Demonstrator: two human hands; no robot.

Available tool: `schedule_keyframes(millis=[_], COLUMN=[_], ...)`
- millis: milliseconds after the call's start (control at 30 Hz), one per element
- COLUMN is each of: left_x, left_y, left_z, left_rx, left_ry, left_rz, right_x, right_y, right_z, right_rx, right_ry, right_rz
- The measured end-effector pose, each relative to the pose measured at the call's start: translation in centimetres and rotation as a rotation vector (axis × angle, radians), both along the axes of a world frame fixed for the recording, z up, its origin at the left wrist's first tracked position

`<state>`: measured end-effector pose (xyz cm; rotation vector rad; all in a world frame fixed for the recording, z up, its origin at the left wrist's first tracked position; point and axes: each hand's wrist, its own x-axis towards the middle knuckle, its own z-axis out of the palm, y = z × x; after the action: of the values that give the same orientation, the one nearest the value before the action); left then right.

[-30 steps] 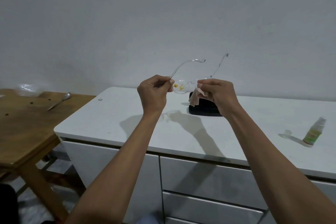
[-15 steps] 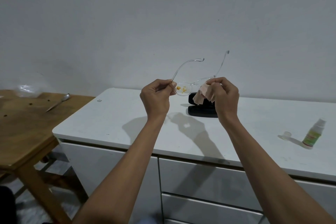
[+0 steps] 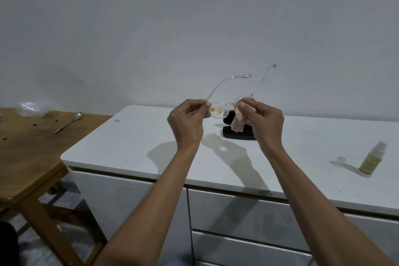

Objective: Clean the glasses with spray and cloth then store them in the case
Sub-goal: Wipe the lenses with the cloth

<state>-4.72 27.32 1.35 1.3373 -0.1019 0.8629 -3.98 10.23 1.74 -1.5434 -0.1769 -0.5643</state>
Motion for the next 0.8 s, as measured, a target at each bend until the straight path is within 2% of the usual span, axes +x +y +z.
schedule_keyframes(millis=[267, 400, 533, 800], left_x=[0.0, 0.4, 0.7, 1.5], left_y=[-0.3, 0.1, 0.6, 1.1], left_z=[-0.4, -0.9, -1.4, -1.3], left_rx=[-0.017, -0.027, 0.020, 0.003], left_ry=[0.019, 0.072, 0.104, 0.114], left_rz=[-0.012, 0.034, 0.077, 0.168], right_x=[1.9, 2.1, 2.3, 1.2], right_y=[-0.9, -1.5, -2.3, -1.4], right_z=[-0.7, -1.0, -1.6, -2.3], right_rx=[0.059, 0.026, 0.003, 0.211], right_ry=[0.089, 0.152, 0.146, 0.104], right_rz=[0.032, 0.207, 0.285, 0.285])
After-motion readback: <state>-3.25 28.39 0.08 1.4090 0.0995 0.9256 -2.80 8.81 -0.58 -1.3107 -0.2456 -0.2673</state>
